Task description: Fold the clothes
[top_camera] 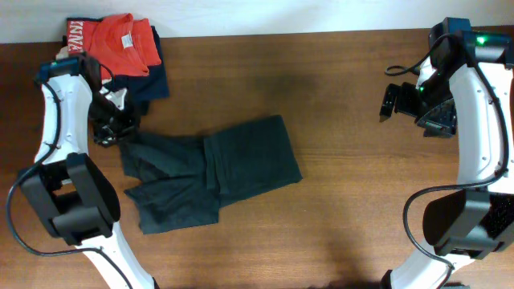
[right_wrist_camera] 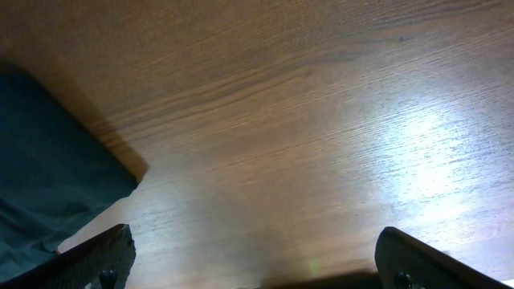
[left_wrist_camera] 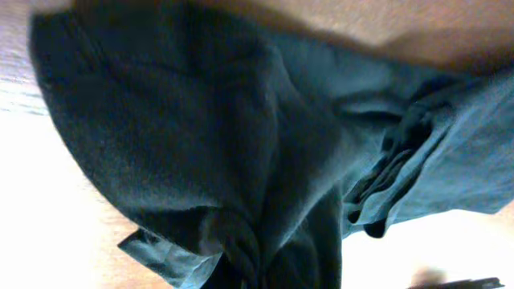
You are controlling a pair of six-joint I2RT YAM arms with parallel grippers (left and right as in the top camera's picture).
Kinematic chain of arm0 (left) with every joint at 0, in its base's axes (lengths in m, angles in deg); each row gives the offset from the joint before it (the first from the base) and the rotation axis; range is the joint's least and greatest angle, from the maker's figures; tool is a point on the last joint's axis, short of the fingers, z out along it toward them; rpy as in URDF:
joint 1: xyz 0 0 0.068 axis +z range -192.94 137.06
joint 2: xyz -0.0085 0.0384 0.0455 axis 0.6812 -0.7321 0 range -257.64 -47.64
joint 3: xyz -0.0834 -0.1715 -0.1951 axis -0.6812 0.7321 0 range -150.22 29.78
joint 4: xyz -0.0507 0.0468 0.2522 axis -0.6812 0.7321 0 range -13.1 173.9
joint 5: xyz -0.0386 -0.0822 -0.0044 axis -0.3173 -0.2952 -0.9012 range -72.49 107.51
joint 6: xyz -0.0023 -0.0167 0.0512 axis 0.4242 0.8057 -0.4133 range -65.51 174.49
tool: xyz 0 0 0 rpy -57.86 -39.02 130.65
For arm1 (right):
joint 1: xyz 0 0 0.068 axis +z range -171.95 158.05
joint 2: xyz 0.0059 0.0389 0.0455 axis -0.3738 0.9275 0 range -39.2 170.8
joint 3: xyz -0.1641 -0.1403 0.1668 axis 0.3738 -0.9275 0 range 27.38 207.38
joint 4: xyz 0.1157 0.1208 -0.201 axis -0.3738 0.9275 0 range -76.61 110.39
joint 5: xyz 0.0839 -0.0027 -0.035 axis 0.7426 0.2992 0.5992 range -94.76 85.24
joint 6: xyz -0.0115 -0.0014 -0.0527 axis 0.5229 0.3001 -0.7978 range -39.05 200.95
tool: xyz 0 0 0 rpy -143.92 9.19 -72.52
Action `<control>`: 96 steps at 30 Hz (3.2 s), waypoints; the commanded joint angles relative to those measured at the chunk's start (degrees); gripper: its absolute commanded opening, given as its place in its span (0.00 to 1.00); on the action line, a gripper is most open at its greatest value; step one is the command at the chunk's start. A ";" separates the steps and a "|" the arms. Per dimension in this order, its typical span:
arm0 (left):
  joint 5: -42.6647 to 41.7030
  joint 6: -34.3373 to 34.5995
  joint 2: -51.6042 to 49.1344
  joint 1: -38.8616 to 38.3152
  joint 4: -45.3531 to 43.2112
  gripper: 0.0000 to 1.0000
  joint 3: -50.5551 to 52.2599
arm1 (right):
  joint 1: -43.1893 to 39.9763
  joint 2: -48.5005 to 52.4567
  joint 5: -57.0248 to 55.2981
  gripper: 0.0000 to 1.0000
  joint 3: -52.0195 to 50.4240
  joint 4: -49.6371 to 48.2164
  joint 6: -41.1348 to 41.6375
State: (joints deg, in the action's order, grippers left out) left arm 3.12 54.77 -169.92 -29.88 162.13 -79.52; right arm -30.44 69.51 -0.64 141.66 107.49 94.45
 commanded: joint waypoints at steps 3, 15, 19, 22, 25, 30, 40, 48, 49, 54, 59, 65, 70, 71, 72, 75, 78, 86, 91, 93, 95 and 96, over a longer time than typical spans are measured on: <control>0.94 0.44 -0.83 0.24 1.36 0.02 5.64 | -0.11 -0.24 0.31 0.99 0.26 0.17 0.00; 15.67 5.16 -0.83 4.00 9.40 0.79 9.03 | -0.11 -0.24 0.33 0.98 0.26 -0.28 0.02; 9.60 4.11 -0.83 5.11 1.49 0.86 9.09 | -0.11 -0.24 0.33 0.99 0.26 -0.44 0.02; 6.01 1.40 -1.27 5.11 -1.90 0.99 9.20 | -0.11 -0.24 0.33 0.99 0.26 -0.24 0.02; 4.59 -1.49 -3.87 5.14 -3.72 0.99 9.20 | -0.11 -0.24 0.31 0.99 0.26 -0.04 -0.04; 1.92 -5.33 -9.05 6.27 -6.99 0.99 9.25 | -0.11 -0.24 0.35 0.99 0.26 0.02 -2.25; -13.51 -14.08 -11.06 7.61 -10.99 0.98 17.38 | -0.11 -0.24 0.33 0.99 0.26 1.64 -3.19; -10.86 -6.69 -11.10 1.81 -18.80 0.25 25.38 | -0.11 -0.24 0.35 0.99 0.26 1.68 -3.17; -7.43 -4.00 -11.10 1.99 -18.49 0.02 24.57 | -0.09 -0.24 0.35 0.99 0.26 1.73 -3.17; 6.78 2.01 -11.10 2.75 -9.75 0.01 13.14 | -0.11 -0.24 0.35 0.99 0.26 1.75 -3.17; 15.50 6.19 -11.10 2.23 7.32 0.01 -12.63 | -0.09 -0.24 0.66 0.99 0.26 1.97 -3.17; 2.93 6.12 -10.12 -5.64 11.52 0.01 -21.35 | -0.09 -0.24 2.95 0.99 0.26 2.01 -3.19; 0.50 6.16 -10.05 -16.81 11.52 0.01 -21.35 | -0.09 -0.24 2.95 0.99 0.26 2.62 -3.19; 0.85 6.21 -10.10 -19.15 11.52 0.01 -21.24 | -0.09 -0.24 2.95 0.99 0.26 2.64 -3.19; 0.83 6.64 -10.14 -21.05 11.50 0.01 -21.24 | -0.09 -0.24 2.97 0.99 0.26 2.75 -3.17; 1.84 7.41 -10.16 -25.35 10.58 0.01 -21.14 | -0.09 -0.24 2.95 0.99 0.26 2.80 -3.17; 2.78 8.13 -10.45 -28.11 9.53 0.06 -21.14 | -0.09 -0.24 2.95 0.99 0.26 2.78 -3.19; 0.15 8.09 -12.96 -35.45 9.86 0.19 -21.09 | -0.09 -0.24 2.95 0.99 0.26 2.58 -3.17; -2.47 7.98 -12.96 -39.15 11.52 0.71 -21.09 | -0.09 -0.24 2.97 0.99 0.26 2.58 -3.17; -8.48 5.97 -12.79 -39.54 11.52 0.72 -21.16 | -0.09 -0.24 2.97 0.99 0.26 2.58 -3.17; -9.86 5.22 -11.89 -38.97 11.52 0.72 -21.92 | -0.09 -0.24 2.97 0.99 0.26 2.60 -3.17; -9.86 5.20 -11.47 -38.42 11.52 0.72 -22.45 | -0.09 -0.24 2.97 0.99 0.26 2.60 -3.17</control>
State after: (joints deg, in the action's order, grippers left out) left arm -2.78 61.80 -182.33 -69.48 173.52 -100.20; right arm -30.44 69.51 1.99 141.66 110.05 91.43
